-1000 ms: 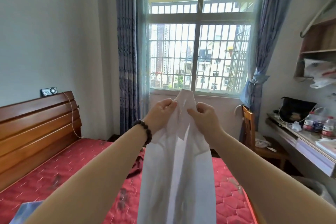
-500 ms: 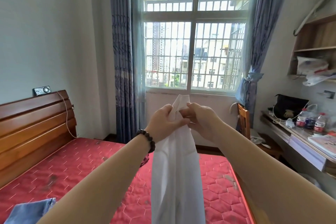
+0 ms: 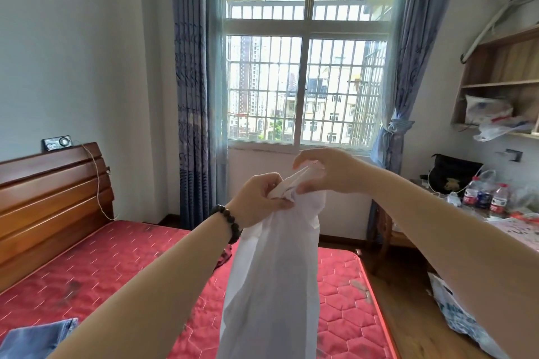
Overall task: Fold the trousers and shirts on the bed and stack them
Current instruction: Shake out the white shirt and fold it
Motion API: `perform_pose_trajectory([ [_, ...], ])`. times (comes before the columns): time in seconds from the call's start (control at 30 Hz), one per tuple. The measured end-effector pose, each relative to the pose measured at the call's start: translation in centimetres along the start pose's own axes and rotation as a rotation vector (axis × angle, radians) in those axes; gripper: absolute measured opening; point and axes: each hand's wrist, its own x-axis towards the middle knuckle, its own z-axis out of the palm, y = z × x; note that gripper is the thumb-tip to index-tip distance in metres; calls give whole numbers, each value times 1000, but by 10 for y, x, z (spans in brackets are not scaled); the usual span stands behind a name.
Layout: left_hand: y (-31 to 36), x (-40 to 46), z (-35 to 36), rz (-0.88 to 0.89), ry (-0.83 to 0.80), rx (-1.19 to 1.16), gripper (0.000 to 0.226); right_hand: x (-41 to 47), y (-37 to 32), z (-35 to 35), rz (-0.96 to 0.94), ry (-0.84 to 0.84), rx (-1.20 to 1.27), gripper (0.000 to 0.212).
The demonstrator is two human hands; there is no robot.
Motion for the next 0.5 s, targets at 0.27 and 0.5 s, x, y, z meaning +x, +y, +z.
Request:
perform_pose_trajectory([
  [0.27,-13,-8,-15,-16,92,8,24,15,-5,2,7,-69,256,16],
  [0.5,-28,-25,-5,83,392,478,45,31,-24,11,-56,61,249,11],
])
